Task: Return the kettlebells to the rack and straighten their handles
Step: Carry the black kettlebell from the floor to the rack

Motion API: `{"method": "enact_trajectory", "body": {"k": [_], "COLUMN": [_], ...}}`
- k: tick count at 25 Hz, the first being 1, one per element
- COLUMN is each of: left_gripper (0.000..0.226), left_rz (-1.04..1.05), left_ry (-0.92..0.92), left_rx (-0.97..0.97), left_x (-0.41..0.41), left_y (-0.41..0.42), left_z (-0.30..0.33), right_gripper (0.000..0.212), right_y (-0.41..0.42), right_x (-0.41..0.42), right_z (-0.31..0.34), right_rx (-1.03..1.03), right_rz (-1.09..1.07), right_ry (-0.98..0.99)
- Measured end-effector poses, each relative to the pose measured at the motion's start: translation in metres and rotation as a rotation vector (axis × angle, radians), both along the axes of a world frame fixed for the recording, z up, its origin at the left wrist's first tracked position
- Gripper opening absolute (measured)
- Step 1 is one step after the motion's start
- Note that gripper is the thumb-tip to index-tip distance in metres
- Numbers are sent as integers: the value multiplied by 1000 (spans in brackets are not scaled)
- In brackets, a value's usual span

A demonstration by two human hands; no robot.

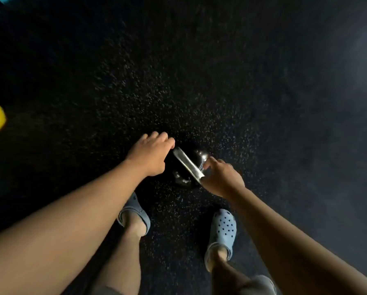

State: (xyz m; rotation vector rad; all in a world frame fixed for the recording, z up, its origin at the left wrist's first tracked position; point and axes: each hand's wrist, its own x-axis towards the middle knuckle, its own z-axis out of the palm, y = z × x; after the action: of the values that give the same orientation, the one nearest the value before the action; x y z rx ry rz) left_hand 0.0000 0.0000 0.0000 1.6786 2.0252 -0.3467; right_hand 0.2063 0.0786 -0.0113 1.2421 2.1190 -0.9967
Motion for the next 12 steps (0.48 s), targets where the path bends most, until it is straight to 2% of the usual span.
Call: {"method": "enact_trajectory", "body": {"k": [2, 4, 6, 7, 8, 12], "left_gripper": [62, 62, 35, 24, 25, 26], "left_rz": [-63, -158, -233, -230, -207, -79], "left_ry": [-23, -88, -202, -275, -356, -551], "left_rx": [-46, -110, -85, -78, -105, -173], "left_x": [-9, -9, -9, -12, -17, -48], "left_y": [9, 18, 31, 36, 39, 34], "left_z": [-54, -92, -120, -128, -127, -110], "right_gripper": [56, 55, 37, 28, 21, 14], "right_y": [-7, -13, -14, -13, -10, 5], "right_x": [-11, -15, -23, -26, -31, -55], "right_z": [-53, -82, -101, -103, -99, -63], "right_rx": [23, 1, -51, -92, -123, -56], "right_rz": [53, 71, 20, -21, -40, 12], "right_ry": [-97, -163, -151, -133, -127, -39]}}
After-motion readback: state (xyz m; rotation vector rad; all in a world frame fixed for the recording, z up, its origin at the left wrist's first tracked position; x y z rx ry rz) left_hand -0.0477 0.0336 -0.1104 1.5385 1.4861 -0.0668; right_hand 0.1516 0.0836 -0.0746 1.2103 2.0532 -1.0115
